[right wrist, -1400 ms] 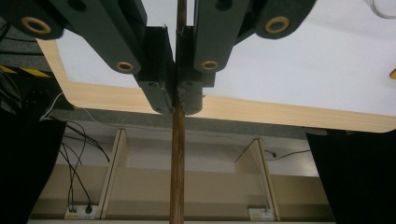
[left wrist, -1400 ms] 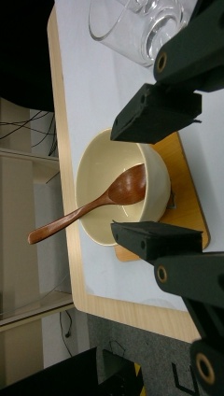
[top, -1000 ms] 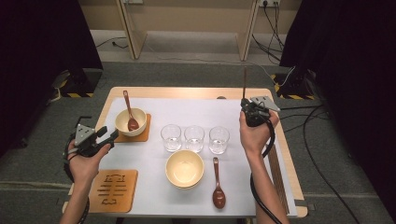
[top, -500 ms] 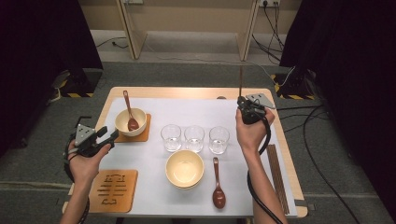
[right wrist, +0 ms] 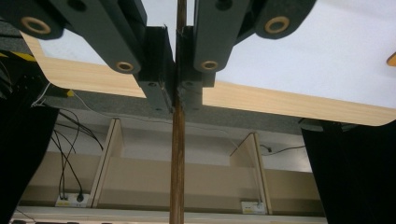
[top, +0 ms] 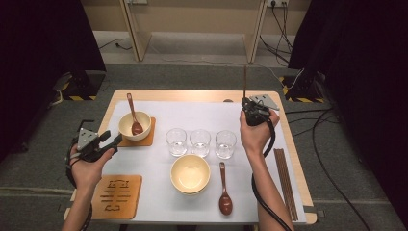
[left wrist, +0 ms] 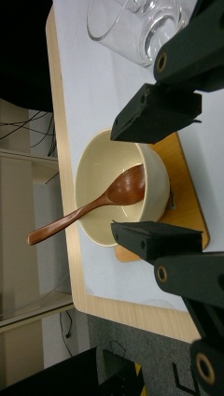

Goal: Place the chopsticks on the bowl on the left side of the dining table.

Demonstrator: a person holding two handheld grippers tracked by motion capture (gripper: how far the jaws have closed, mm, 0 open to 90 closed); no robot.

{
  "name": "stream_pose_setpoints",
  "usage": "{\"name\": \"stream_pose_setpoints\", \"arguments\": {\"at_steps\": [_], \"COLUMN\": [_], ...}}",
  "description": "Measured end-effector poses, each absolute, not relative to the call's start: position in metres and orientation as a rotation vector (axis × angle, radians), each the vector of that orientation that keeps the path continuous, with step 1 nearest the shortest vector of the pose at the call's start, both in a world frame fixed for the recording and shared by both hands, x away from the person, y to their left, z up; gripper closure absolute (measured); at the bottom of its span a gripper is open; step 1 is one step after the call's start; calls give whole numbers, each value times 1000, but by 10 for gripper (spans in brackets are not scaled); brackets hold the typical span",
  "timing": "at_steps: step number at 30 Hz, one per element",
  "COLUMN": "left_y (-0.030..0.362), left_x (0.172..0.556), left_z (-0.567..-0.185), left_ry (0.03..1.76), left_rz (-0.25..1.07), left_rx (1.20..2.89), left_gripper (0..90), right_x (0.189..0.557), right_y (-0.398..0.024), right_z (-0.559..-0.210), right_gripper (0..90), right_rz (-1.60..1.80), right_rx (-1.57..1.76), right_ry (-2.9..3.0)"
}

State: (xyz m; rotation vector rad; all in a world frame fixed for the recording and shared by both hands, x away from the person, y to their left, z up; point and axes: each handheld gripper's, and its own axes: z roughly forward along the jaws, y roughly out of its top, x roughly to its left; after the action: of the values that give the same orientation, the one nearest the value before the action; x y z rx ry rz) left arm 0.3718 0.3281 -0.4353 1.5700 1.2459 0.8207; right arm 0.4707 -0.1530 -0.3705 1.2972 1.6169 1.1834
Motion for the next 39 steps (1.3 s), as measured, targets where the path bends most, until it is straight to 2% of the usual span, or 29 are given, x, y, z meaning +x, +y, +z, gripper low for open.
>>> {"name": "stream_pose_setpoints", "arguments": {"at_steps": [39], "left_y": [329], "left_x": [371], "left_z": [-434], "left_ry": [1239], "left_rz": [825], "left_rx": [1564], "left_gripper": [485], "right_x": [482], "right_y": [-134], "right_z": [-367], "right_gripper": [853], "right_rz": [1196], "right_rx": [1263], "right_ry": [1620]}}
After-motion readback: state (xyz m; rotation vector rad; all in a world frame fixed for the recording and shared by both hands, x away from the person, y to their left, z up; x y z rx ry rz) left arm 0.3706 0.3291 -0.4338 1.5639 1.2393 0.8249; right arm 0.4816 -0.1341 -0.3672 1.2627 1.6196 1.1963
